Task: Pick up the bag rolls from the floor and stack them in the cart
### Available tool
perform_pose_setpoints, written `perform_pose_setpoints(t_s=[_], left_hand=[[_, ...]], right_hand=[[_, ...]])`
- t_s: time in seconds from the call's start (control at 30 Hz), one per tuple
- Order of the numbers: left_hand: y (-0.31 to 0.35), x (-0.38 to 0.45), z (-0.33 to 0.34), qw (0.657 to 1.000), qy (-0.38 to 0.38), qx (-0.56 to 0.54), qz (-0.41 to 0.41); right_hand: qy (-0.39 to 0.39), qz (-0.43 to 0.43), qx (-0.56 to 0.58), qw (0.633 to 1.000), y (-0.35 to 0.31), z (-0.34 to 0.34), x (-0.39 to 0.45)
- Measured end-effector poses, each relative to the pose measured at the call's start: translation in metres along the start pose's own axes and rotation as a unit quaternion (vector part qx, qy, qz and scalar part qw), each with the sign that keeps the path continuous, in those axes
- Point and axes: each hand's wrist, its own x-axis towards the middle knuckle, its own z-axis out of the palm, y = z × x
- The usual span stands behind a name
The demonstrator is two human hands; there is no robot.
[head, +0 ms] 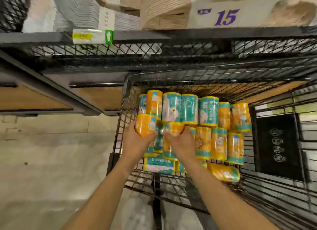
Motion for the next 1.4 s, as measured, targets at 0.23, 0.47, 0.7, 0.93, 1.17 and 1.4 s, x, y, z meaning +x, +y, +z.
perform_pose_setpoints(t_s=[0.23, 0.47, 0.7, 0.93, 1.17, 1.4], left_hand=[[-0.029, 0.008, -0.005, 1.000, -0.012, -0.015, 0.016], [-0.034, 0.009, -0.009, 1.000, -0.010, -0.027, 0.011], [-0.035, 0.012, -0.007, 1.000, -0.009, 0.008, 0.013], [-0.046, 0.033, 0.019, 0.994, 0.011, 0.099, 0.037], [-0.077, 0.053, 0.040, 0.987, 0.011, 0.162, 0.005], [-0.071, 0.059, 0.045, 0.986, 0.006, 0.167, -0.011]], right_hand=[[0.031, 0.010, -0.136, 0.990, 0.013, 0.043, 0.034], [0.051, 0.029, -0.160, 0.985, 0.014, 0.060, 0.037], [0.083, -0.066, -0.143, 0.984, 0.026, 0.044, 0.022], [0.120, -0.176, -0.149, 0.965, 0.026, -0.002, 0.026], [0.121, -0.202, -0.118, 0.965, 0.028, -0.030, 0.027], [0.056, -0.236, -0.214, 0.946, 0.022, -0.037, 0.024]])
